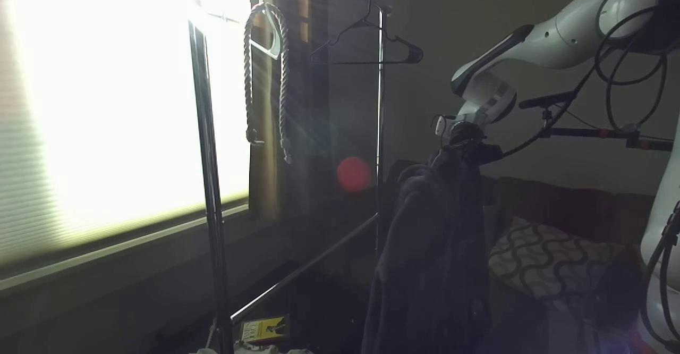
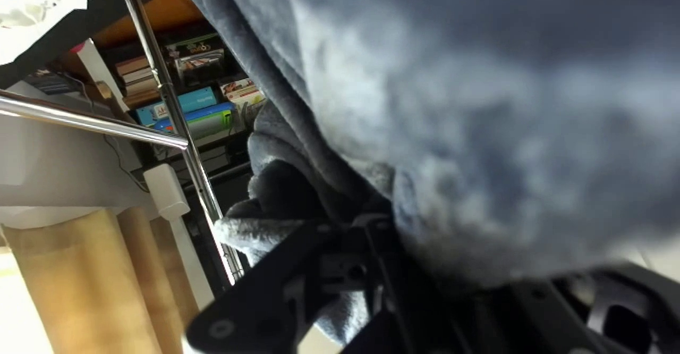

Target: Pick up the gray robe on the coat hanger and hang it on the top silver rail

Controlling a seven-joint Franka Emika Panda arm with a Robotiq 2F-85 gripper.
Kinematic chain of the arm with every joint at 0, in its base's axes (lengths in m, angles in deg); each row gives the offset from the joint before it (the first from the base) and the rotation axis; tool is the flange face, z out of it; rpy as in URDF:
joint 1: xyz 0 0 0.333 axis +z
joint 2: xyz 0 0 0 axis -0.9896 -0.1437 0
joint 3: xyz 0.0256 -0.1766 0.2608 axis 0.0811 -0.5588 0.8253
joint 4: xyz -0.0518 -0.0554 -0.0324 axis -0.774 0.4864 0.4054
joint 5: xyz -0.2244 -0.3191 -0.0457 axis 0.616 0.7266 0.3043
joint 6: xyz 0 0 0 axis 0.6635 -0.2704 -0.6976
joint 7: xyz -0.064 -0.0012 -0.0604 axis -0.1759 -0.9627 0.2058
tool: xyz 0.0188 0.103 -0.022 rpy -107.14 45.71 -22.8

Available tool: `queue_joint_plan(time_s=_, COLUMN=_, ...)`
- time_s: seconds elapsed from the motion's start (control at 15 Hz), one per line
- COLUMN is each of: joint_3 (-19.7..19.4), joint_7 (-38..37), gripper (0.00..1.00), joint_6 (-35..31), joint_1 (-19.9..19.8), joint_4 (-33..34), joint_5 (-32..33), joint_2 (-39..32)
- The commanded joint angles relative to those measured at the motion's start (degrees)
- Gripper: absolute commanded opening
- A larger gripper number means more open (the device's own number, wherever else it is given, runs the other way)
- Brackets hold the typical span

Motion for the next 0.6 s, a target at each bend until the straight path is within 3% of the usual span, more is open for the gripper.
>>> queue_joint_plan(time_s=0.0, joint_3=-1.06, joint_7=-1.2, gripper=0.11, joint_6=1.08, joint_1=1.23, joint_4=0.29, joint_5=0.06, joint_2=1.6)
queue_joint_plan(time_s=0.07, joint_3=-1.12, joint_7=-2.07, gripper=0.11, joint_6=1.59, joint_1=1.46, joint_4=0.28, joint_5=0.19, joint_2=2.95)
queue_joint_plan(time_s=0.13, joint_3=-1.19, joint_7=-6.74, gripper=0.03, joint_6=0.79, joint_1=1.5, joint_4=-2.09, joint_5=-4.87, joint_2=3.03)
queue_joint_plan(time_s=0.53, joint_3=-2.22, joint_7=-18.68, gripper=0.03, joint_6=-3.5, joint_1=0.7, joint_4=-2.79, joint_5=-18.57, joint_2=6.95)
